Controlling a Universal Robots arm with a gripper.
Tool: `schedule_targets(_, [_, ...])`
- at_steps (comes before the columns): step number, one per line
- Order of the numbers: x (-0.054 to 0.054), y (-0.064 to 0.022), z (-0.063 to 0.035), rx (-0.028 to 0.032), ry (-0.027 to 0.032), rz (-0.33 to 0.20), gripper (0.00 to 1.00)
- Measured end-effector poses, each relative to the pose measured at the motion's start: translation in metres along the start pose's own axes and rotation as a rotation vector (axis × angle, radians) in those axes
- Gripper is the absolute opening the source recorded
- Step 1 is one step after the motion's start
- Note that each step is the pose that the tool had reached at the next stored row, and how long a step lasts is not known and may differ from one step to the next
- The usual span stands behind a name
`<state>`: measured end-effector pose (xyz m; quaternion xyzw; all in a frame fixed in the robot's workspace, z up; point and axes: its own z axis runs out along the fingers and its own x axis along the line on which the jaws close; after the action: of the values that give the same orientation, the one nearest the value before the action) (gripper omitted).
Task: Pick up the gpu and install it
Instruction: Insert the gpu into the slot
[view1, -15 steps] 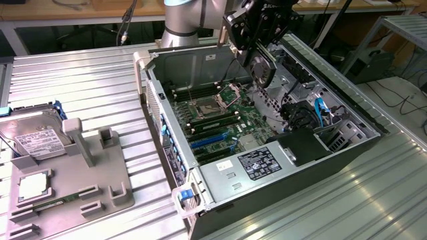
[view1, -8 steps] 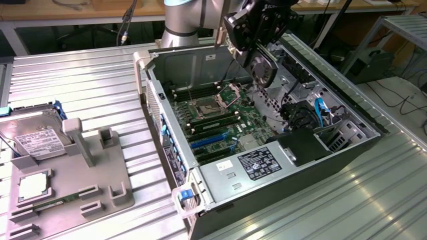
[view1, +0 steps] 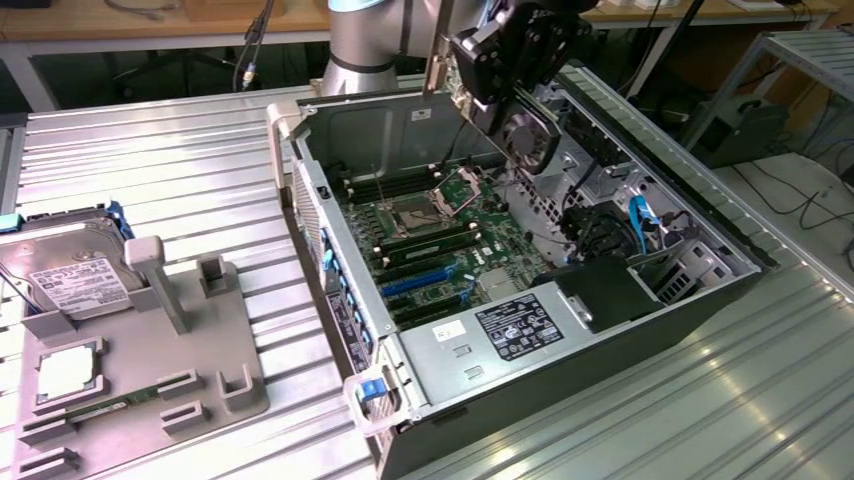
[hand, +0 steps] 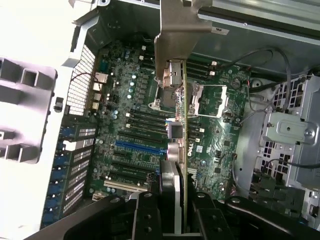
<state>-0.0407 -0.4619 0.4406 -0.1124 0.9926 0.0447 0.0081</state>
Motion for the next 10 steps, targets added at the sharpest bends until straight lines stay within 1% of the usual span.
schedule_targets(10, [-0.0041,-0.0009,0.0001,-0.0033,0.0114,-0.119,0.29])
